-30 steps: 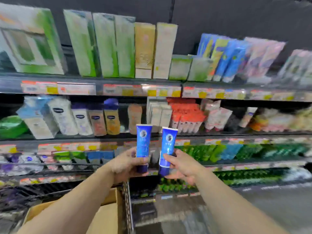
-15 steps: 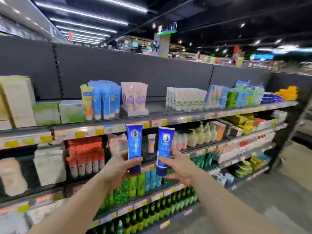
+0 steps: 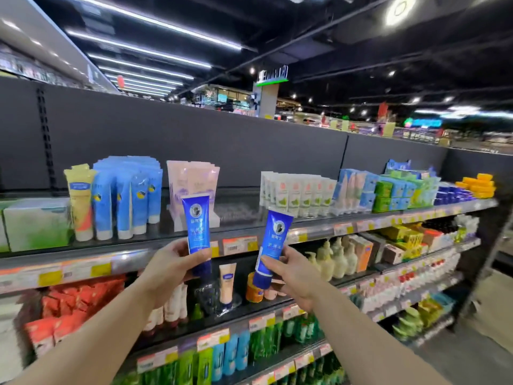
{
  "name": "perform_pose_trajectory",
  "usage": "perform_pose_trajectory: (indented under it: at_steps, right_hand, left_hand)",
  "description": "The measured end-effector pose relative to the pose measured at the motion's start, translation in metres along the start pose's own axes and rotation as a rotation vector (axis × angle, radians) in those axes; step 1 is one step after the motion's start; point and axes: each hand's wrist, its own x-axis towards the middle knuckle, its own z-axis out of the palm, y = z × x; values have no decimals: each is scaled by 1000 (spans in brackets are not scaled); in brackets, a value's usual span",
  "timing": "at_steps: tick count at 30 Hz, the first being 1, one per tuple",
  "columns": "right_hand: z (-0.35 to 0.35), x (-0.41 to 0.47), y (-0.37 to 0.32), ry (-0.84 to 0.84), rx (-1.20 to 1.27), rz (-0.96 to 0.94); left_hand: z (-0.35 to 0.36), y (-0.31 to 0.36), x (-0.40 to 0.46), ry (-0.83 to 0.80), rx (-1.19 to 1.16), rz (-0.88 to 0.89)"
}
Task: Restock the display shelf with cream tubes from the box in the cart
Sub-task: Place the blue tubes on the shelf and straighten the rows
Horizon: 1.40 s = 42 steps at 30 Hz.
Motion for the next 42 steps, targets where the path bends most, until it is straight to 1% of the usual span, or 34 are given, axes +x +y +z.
perform_pose_trajectory:
  at_steps: [3, 5, 7, 10, 14, 17, 19, 22, 28, 31, 35, 38, 42]
  right_hand:
    - [-13, 44, -12, 19, -43, -47]
    - [-18, 73, -19, 22, -58, -83]
    - [-21, 97, -24, 6, -87, -115]
    - [-21, 127, -29, -29, -166, -153]
    - [-18, 171, -36, -73, -236, -222]
    - [-17, 203, -40, -80, -286, -276]
    - [-17, 222, -42, -99, -271, -302]
    - [-15, 246, -45, -172, -227, -338]
    - [2, 274, -43, -321, -271, -348]
    - [4, 278, -39, -337, -325, -354]
    - [2, 275, -43, -381, -377, -397]
    - [1, 272, -45, -423, -393, -391]
    - [5, 270, -49, -397, -400, -364]
  left_hand:
    - [6, 8, 35, 17, 24, 19]
    - [11, 18, 51, 34, 88, 61]
    - [15, 23, 65, 50, 140, 90]
    - [21, 24, 76, 76, 141, 113]
    - [29, 27, 87, 166, 186, 121]
    - [37, 27, 95, 258, 179, 100]
    - [44, 25, 98, 320, 155, 94]
    - [57, 23, 98, 387, 127, 77]
    - [81, 14, 89, 483, 54, 74]
    - [90, 7, 83, 540, 41, 42]
    - [98, 7, 78, 594, 95, 0]
    - [99, 9, 78, 589, 133, -10]
    - [97, 11, 78, 565, 133, -25]
